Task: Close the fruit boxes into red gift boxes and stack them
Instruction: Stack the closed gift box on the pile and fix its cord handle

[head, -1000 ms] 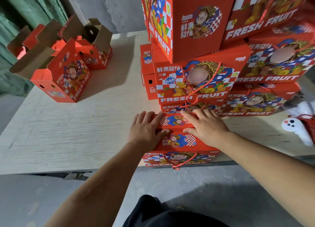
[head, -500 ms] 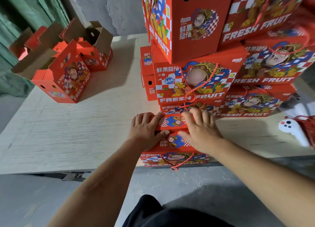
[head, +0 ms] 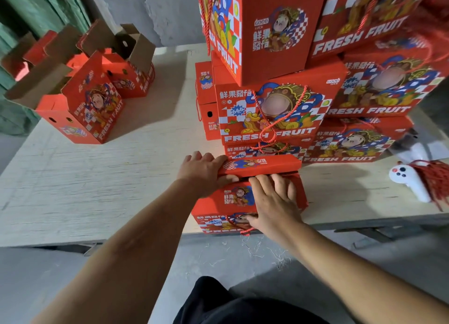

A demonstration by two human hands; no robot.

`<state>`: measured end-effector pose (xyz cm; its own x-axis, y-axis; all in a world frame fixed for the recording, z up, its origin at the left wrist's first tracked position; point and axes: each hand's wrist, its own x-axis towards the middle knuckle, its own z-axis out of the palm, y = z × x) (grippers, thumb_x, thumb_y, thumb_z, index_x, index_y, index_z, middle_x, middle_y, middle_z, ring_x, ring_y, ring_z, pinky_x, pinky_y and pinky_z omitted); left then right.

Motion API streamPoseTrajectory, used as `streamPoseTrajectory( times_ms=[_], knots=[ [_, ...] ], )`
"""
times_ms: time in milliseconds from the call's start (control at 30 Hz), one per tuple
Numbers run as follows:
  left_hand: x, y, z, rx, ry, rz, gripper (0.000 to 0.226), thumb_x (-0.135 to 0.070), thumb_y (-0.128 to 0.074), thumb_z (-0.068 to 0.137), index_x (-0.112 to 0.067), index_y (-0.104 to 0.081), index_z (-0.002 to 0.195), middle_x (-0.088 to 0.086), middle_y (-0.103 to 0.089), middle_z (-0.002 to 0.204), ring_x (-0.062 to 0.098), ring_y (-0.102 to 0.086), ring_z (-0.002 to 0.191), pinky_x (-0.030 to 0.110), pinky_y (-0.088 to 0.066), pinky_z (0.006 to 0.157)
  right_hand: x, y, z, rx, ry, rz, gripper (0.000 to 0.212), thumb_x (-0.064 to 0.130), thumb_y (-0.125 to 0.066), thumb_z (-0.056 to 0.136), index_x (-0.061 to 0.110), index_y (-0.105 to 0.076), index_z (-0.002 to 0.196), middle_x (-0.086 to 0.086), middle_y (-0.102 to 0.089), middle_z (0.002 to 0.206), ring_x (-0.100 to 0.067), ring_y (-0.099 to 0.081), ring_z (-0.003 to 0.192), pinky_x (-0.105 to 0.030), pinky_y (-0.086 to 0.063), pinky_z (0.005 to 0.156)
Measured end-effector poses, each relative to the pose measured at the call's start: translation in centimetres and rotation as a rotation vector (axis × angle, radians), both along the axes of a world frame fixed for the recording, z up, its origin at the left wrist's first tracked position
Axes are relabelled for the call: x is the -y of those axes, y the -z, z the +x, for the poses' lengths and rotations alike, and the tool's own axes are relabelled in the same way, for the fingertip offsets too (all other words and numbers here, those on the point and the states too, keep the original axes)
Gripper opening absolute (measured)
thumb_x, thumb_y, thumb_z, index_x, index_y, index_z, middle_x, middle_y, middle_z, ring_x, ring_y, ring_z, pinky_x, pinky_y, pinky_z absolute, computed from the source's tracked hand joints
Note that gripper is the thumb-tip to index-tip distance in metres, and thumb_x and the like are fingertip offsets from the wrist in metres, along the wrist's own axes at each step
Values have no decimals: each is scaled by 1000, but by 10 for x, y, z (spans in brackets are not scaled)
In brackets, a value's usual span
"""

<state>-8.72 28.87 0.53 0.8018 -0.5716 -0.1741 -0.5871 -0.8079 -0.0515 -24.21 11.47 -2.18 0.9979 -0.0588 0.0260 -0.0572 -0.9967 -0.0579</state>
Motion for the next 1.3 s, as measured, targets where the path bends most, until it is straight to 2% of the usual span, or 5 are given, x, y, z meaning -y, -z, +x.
streamPoseTrajectory(
  times_ms=[333, 633, 767, 933, 1300],
  knots=[
    [-2, 9, 2, -170, -97, -58, 117, -106, -7, 60, -41, -25, 155, 5, -47, 150, 32, -38, 137, 51, -33, 114, 22, -6, 13, 87, -197, 150, 81, 75, -70, 65, 26, -51, 126, 5, -54, 117, -25, -46, 111, -47, -43, 92],
    [-7, 33, -11, -18, -122, -193, 92, -96, -5, 82, -41, -27, 153, 0, -49, 143, 27, -41, 133, 50, -34, 110, 69, -11, 21, 632, -106, 512, 24, 22, -60, 98, 5, -69, 111, -7, -67, 107, -23, -64, 99, -40, -55, 86],
    [-6, 38, -15, 25, -143, -264, 82, -91, -9, 90, -42, -34, 150, -3, -53, 137, 25, -42, 129, 49, -36, 108, 64, 8, 26, 101, 133, 280, 67, 55, -40, 102, 20, -33, 159, -7, -28, 165, -30, -23, 152, -52, -38, 117],
    [-7, 41, -13, 19, -160, -323, 83, -93, -14, 89, -41, -38, 149, -5, -55, 139, 23, -44, 130, 48, -37, 110, 68, 14, 32, -50, 107, 133, 90, 78, -6, 96, 22, 9, 165, -2, 18, 172, -20, 20, 158, -40, 11, 127],
    [-21, 34, -47, 174, -300, -806, 41, -42, -46, 101, -20, -66, 129, -1, -62, 134, 25, -55, 120, 49, -46, 103, 71, -4, 20, -233, 29, 169, 99, 84, -5, 91, 21, 11, 165, 1, 25, 168, -16, 24, 155, -36, 17, 124]
  ],
)
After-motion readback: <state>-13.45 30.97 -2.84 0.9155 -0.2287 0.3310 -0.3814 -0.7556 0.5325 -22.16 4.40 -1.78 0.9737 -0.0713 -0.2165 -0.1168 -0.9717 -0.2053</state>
